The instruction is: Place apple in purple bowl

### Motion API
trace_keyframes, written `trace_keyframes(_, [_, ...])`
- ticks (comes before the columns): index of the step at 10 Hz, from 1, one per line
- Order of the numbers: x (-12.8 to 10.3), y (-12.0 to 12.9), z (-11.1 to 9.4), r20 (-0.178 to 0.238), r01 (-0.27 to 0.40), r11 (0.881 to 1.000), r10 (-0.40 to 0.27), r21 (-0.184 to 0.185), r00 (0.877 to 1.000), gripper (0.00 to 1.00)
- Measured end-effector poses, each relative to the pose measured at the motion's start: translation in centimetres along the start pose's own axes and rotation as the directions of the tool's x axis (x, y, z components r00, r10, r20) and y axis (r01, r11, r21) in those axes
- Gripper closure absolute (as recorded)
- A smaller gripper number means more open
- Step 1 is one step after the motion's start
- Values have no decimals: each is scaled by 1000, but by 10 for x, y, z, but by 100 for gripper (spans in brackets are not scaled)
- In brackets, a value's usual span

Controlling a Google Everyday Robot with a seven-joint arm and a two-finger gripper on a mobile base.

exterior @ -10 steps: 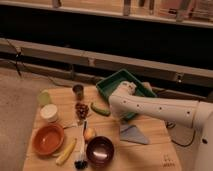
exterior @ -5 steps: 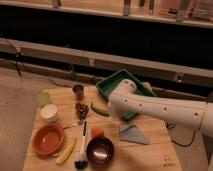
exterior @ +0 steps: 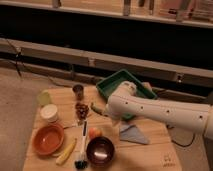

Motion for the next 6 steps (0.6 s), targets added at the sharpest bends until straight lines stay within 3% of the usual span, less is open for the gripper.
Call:
trace_keyframes(4, [-6, 4, -4, 22, 42, 999, -42, -11, 999, 20])
trace_keyframes(6, [-16, 5, -6, 33, 59, 998, -59, 3, 998, 20])
